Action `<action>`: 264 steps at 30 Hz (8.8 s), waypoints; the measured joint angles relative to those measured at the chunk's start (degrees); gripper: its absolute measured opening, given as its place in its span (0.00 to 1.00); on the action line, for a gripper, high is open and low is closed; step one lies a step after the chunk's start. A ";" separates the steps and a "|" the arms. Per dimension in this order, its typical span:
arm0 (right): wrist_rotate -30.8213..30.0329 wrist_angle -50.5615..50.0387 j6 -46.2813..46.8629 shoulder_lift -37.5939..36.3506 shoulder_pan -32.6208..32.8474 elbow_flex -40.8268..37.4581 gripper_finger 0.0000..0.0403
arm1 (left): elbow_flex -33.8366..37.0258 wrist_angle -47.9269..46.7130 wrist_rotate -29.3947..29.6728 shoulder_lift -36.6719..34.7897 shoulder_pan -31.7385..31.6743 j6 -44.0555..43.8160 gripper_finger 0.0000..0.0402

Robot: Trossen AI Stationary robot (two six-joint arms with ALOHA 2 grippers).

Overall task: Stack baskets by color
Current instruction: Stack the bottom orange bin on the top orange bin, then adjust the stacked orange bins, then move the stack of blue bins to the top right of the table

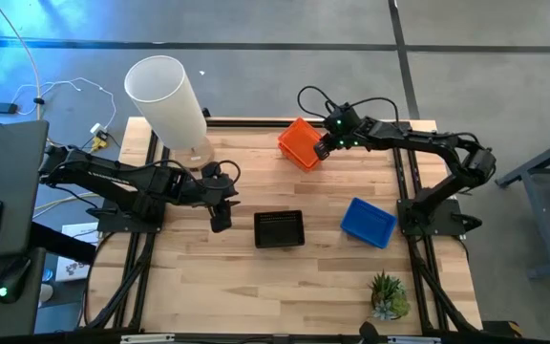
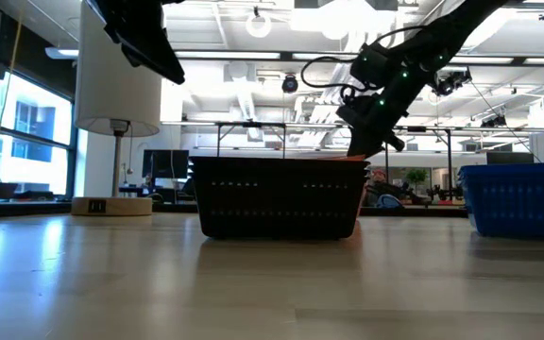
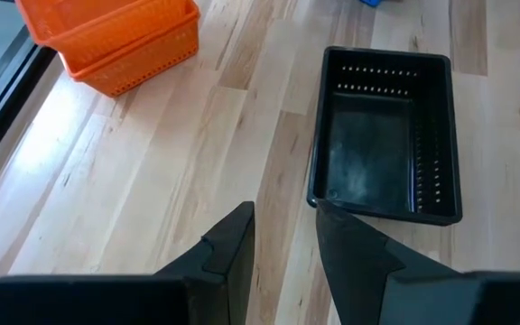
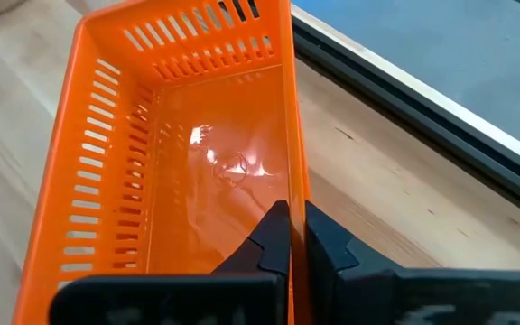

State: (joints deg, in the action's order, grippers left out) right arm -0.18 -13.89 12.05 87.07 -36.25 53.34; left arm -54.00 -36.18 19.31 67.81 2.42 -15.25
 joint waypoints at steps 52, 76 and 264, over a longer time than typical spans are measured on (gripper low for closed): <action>3.77 -4.17 2.36 -10.03 10.36 0.26 0.32 | 10.16 14.37 -18.26 0.00 -5.51 0.42 0.27; -6.69 2.57 12.05 6.61 21.21 0.28 0.32 | 10.16 15.00 -18.23 0.00 -5.31 0.40 0.27; -18.58 -36.14 20.44 4.90 1.22 0.13 0.32 | 10.19 14.59 -17.18 0.00 -5.40 3.02 0.27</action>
State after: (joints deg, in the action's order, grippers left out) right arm -18.76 -50.03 32.49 91.96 -35.03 53.47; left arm -43.81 -21.59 2.13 67.81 -2.98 -12.23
